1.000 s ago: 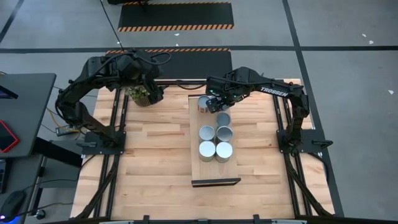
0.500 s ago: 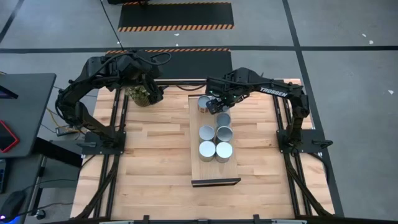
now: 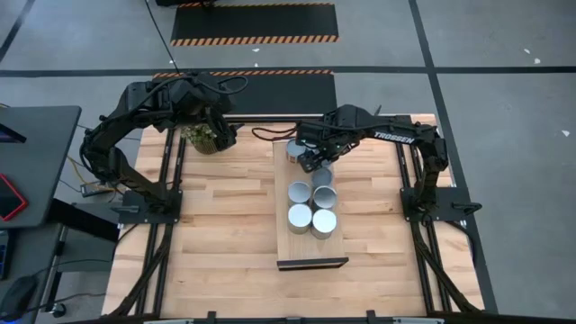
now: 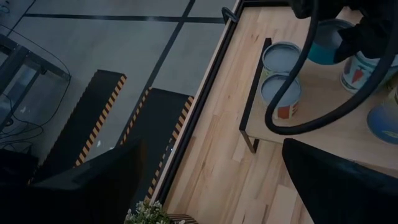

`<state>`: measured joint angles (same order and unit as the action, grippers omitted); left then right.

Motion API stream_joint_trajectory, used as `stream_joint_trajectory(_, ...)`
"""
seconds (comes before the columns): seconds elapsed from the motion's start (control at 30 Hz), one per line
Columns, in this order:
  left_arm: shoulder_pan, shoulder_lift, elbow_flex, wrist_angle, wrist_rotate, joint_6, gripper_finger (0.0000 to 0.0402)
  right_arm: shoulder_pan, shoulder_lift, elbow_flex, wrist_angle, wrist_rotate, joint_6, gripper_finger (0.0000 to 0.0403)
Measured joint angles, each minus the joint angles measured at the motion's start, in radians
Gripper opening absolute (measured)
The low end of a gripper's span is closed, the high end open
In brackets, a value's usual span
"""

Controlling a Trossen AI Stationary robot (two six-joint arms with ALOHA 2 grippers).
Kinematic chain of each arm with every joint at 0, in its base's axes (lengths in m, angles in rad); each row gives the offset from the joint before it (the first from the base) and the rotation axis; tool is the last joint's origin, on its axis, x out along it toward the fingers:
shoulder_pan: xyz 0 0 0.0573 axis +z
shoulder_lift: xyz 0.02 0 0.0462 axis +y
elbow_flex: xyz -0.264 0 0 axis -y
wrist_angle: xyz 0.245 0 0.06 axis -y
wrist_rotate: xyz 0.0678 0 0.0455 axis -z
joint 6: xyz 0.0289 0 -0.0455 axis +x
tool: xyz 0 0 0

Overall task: Pick and place cans onto a shelf
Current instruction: Put the canned tuna on the shelf

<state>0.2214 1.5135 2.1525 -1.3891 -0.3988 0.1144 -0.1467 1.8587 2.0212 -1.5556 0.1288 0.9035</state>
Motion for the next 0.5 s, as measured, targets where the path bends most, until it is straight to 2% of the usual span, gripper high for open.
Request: stream_joint_trajectory(0.5, 0.000, 0.000, 0.000, 0.000, 0.000, -0.006, 0.0385, 0.001, 0.006, -0.043, 0.045, -0.016, 0.006, 0.0300)
